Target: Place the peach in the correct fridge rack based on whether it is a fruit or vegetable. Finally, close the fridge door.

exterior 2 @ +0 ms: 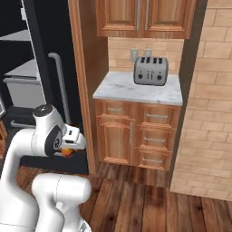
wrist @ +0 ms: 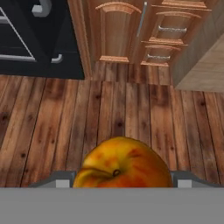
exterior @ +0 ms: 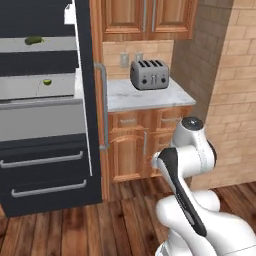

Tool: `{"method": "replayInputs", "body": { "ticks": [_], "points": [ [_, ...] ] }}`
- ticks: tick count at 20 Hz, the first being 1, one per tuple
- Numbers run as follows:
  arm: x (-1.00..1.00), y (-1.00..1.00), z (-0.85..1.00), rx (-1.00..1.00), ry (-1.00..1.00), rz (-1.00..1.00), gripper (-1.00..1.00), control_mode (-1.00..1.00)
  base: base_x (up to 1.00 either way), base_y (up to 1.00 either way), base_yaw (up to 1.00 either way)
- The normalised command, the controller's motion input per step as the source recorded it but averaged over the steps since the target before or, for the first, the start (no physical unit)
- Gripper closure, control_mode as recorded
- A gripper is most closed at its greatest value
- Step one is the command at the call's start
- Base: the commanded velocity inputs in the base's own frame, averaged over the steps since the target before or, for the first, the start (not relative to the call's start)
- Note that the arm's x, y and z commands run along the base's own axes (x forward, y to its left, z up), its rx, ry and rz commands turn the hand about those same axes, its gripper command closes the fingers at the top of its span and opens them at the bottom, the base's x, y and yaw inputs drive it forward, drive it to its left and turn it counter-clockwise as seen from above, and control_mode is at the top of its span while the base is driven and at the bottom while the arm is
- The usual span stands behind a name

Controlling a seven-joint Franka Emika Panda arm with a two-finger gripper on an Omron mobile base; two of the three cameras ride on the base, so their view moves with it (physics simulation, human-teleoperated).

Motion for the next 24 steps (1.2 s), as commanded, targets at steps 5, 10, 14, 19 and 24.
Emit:
{"method": "replayInputs", "body": {
  "ticks": [5, 10, 14, 19, 24],
  "points": [
    [0.00, 0.00, 0.00, 0.00, 0.00, 0.00, 1.00, 1.00, -0.53, 1.00, 0.05],
    [0.00, 0.00, 0.00, 0.00, 0.00, 0.00, 1.00, 1.00, -0.03, 1.00, 0.06],
    [0.00, 0.00, 0.00, 0.00, 0.00, 0.00, 1.00, 1.00, 0.15, 1.00, 0.33],
    [0.00, 0.00, 0.00, 0.00, 0.00, 0.00, 1.00, 1.00, 0.56, 1.00, 0.16],
    [0.00, 0.00, 0.00, 0.00, 0.00, 0.00, 1.00, 1.00, 0.94, 0.97, -0.13]
  ]
}}
